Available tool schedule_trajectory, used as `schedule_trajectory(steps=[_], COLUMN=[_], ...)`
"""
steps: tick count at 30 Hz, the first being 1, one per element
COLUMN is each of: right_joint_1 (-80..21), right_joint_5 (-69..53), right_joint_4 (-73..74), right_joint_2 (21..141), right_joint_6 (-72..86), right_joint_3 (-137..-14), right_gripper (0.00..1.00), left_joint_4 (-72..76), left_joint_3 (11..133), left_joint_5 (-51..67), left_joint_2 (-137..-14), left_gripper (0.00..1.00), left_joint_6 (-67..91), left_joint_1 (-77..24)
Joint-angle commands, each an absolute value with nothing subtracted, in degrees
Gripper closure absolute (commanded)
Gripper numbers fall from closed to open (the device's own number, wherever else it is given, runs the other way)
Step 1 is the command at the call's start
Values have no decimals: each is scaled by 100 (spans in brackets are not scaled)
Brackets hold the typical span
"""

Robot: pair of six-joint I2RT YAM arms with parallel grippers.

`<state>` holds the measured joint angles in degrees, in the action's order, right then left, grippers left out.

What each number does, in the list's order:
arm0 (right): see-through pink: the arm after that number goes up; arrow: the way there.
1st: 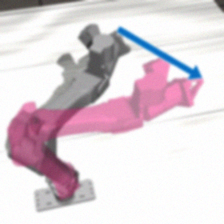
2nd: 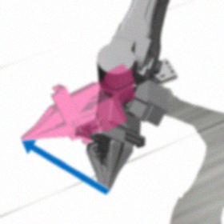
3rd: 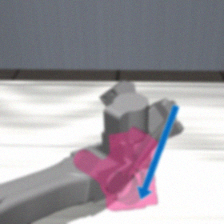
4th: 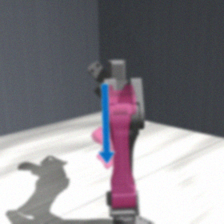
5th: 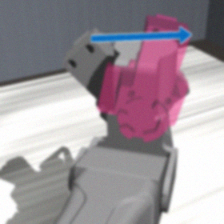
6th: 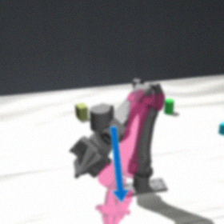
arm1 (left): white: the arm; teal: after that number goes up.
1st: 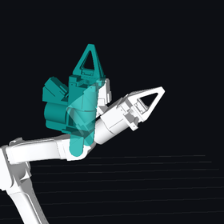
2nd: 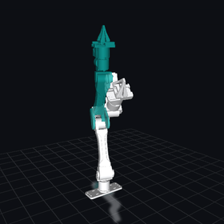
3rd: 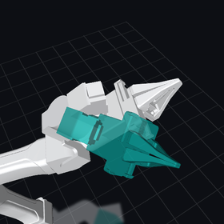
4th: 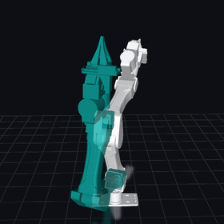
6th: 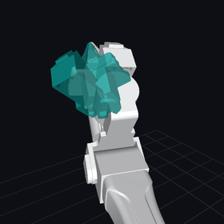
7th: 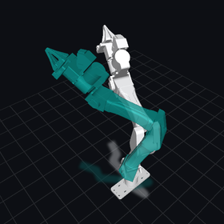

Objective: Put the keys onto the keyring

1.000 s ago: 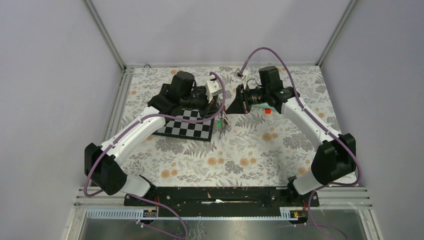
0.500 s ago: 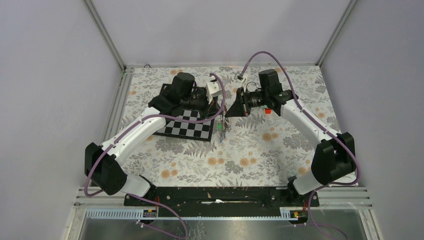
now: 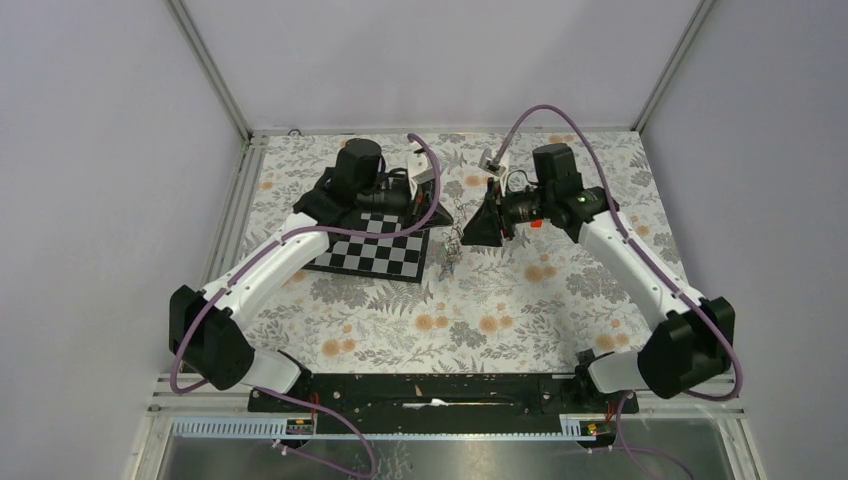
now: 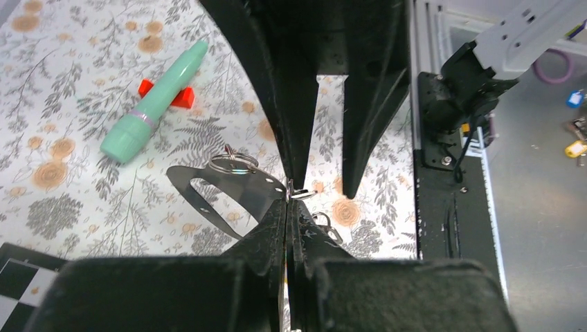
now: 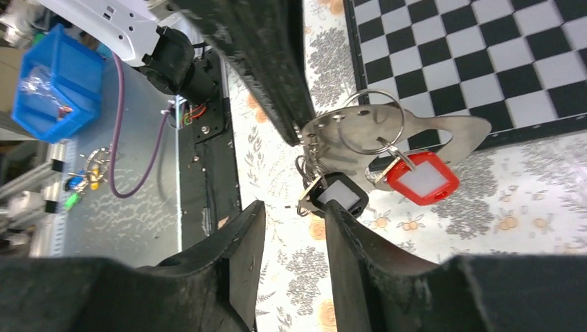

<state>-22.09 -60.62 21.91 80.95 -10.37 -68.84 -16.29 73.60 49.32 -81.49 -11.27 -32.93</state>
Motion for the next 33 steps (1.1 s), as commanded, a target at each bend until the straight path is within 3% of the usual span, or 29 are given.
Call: schedule_trajectory(steps=[1, 20, 33], right_joint_1=[-2123, -2118, -2136], right_joint_5=[-5786, -5984, -6289], right_joint_4=[3139, 3261, 2986], right_joint_2=[7535, 7553, 7656], right_joint_6=[-2181, -2473, -2125], right_joint_3=[-7435, -7813, -7796], right_gripper=[54, 52, 60], left_joint_4=[-733, 1122, 1301], left_joint_3=[7352, 6741, 6650], left_joint_5=[5714, 6609, 6579], left_joint_2=[-8110, -8240, -8244], left_gripper=[100, 100, 100], left_joint_6=[-621, 993, 1168], left_joint_1=[-3226, -3208, -3208])
